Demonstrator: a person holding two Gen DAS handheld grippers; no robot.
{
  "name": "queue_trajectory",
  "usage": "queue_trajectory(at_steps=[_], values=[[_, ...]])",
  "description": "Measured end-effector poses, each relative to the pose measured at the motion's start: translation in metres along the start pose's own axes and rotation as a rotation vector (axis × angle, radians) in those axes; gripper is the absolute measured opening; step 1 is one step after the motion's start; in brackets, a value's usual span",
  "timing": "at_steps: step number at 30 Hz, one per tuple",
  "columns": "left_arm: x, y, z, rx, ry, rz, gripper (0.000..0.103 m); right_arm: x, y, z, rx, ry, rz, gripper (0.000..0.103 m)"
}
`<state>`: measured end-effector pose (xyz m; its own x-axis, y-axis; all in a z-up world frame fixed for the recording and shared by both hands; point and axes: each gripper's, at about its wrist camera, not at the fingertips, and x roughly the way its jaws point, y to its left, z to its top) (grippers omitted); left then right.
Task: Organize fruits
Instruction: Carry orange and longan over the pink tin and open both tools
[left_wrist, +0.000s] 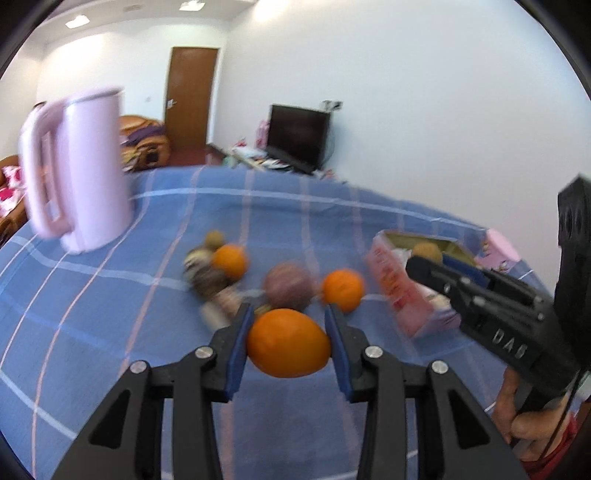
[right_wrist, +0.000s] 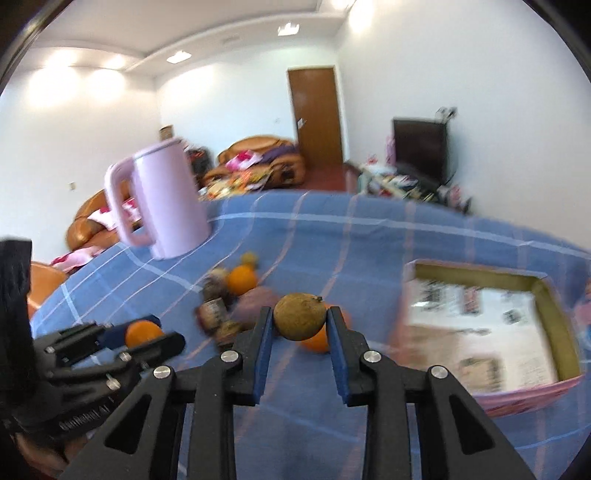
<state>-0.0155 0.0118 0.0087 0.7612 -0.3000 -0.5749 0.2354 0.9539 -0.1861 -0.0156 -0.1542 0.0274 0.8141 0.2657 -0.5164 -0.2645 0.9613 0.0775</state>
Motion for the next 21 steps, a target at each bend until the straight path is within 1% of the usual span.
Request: queue_trajectory(at_steps=[3, 6, 8, 11, 14, 18, 21], values=[[0.01, -0.025, 0.013, 0.025, -0.036, -0.063, 0.042, -0.013, -0.026, 0.0, -0.012, -0.039, -0.066, 0.031], [0.023, -0.046, 0.02, 0.049, -0.045, -0.099, 0.042, -0.018, -0.056, -0.003, -0.006, -0.045, -0.131, 0.031], [0.037, -0.063, 0.026, 0.065, -0.033, -0.111, 0.042, -0.017, -0.077, -0.004, 0.01, -0.036, -0.183, 0.031], [0.059, -0.084, 0.033, 0.083, -0.011, -0.125, 0.042, -0.017, -0.104, -0.006, 0.051, -0.022, -0.212, 0.031], [0.08, -0.105, 0.039, 0.102, 0.017, -0.139, 0.042, -0.017, -0.128, -0.008, 0.065, -0.001, -0.255, 0.031], [0.095, -0.133, 0.035, 0.122, 0.045, -0.167, 0.042, -0.013, -0.152, -0.013, 0.106, 0.035, -0.265, 0.031], [0.116, -0.149, 0.032, 0.135, 0.09, -0.168, 0.042, -0.008, -0.155, -0.015, 0.117, 0.068, -0.279, 0.031]])
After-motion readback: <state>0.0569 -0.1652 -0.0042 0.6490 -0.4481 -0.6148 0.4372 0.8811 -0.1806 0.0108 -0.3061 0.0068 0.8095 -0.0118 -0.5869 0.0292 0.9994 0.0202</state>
